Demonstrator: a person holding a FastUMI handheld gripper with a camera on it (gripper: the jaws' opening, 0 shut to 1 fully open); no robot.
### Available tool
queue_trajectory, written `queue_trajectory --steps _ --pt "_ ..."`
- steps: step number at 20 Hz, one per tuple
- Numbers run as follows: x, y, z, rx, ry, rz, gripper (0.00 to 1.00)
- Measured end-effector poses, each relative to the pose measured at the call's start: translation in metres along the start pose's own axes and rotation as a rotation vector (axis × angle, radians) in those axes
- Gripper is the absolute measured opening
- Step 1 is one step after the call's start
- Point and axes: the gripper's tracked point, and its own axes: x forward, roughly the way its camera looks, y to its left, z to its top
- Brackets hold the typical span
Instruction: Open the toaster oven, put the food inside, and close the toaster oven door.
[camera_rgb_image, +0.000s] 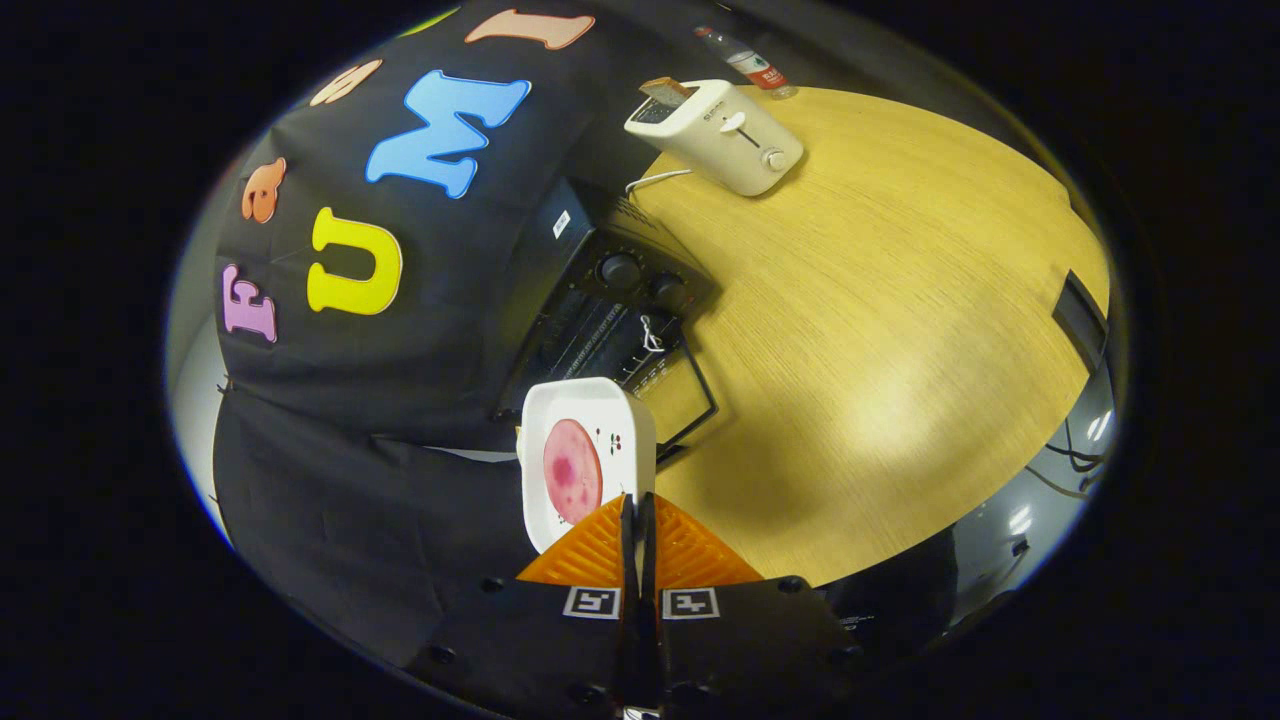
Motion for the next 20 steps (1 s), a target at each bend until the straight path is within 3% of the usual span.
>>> queue_trajectory --steps 20 --pt "0.165 0.02 0.036 0.193 -0.018 -0.016 0.01"
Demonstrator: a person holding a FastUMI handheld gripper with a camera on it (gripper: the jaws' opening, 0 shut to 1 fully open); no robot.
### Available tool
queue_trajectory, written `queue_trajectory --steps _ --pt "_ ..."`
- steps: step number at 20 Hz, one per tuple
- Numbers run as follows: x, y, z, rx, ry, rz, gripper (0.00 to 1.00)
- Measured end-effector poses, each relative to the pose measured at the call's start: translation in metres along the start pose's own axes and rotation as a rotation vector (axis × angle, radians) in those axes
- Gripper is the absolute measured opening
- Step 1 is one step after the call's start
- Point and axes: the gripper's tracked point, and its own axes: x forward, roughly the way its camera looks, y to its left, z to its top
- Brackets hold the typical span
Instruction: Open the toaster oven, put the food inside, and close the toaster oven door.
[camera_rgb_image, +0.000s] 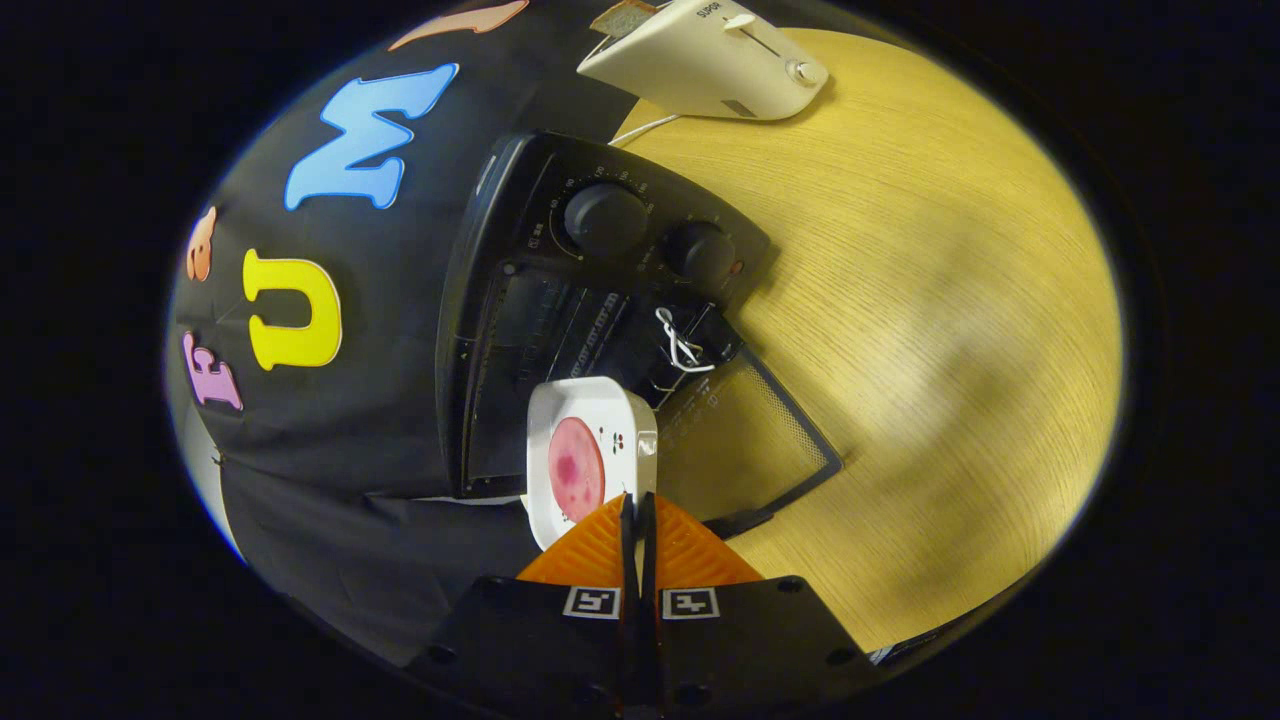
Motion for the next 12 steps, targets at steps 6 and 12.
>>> queue_trajectory --steps 6,12 --pt "0.046 0.003 0.013 0.072 -0.09 0.006 0.02" --pt "0.071 0.017 0.033 0.151 -0.235 0.045 0.01"
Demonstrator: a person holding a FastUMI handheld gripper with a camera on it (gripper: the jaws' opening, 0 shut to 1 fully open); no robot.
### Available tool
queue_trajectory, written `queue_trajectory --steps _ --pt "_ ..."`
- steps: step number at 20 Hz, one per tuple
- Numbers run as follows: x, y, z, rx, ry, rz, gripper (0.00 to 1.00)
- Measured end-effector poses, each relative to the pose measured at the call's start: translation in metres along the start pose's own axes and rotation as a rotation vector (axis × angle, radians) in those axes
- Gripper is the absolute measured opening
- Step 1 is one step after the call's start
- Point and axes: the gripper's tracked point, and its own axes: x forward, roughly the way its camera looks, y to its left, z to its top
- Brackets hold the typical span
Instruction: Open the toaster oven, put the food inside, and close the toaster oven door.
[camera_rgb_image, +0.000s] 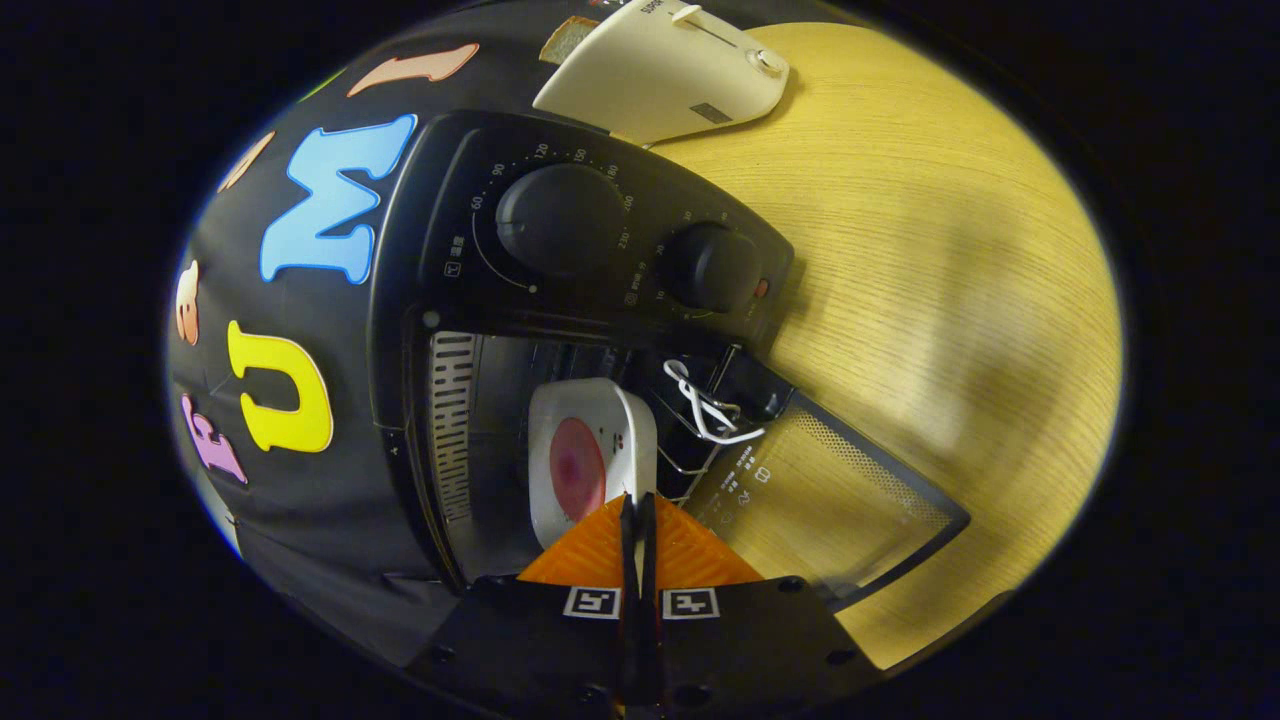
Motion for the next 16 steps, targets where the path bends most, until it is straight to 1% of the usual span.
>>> queue_trajectory --steps 6,11,13,15,16 --pt "0.024 0.015 0.006 0.07 -0.075 0.042 0.02" --pt "0.032 0.021 -0.003 0.083 -0.063 0.02 0.02" --pt "0.031 0.024 -0.005 0.085 -0.068 0.022 0.06" --pt "0.024 0.028 -0.003 0.074 -0.08 0.028 0.17" --pt "0.02 0.03 0.001 0.066 -0.089 0.038 0.24"
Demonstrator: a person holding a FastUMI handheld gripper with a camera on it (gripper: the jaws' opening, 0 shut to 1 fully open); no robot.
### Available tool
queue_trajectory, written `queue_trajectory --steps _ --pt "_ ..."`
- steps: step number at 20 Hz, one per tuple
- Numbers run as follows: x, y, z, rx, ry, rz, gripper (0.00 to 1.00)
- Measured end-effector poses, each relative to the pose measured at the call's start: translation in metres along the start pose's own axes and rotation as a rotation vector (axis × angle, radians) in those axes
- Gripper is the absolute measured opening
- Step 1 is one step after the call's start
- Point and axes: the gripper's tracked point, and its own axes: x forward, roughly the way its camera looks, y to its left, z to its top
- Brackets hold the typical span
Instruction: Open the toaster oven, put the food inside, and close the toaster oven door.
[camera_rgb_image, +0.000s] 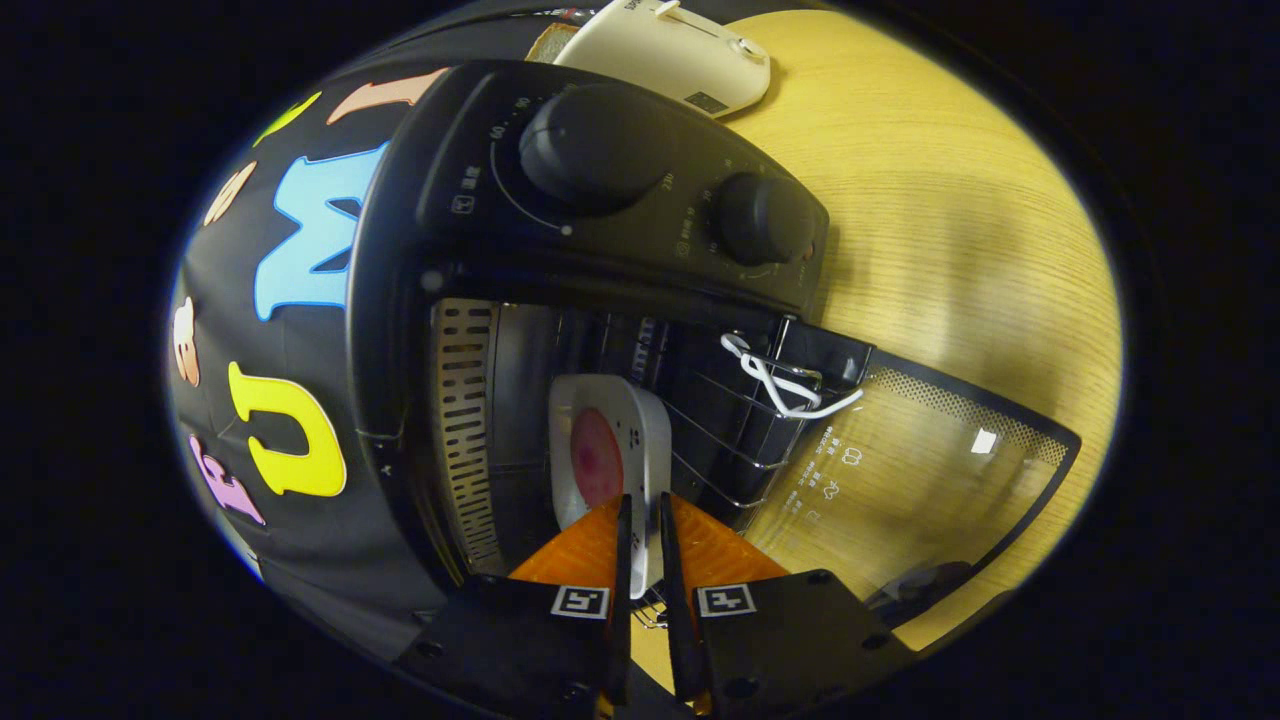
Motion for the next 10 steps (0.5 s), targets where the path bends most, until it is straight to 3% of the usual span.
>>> queue_trajectory --steps 3,5,10 --pt "-0.014 0.002 -0.003 -0.027 0.011 0.019 0.48" --pt "-0.022 -0.001 -0.01 -0.058 0.032 0.009 0.96" --pt "-0.052 -0.005 -0.022 -0.164 0.053 0.003 0.97"
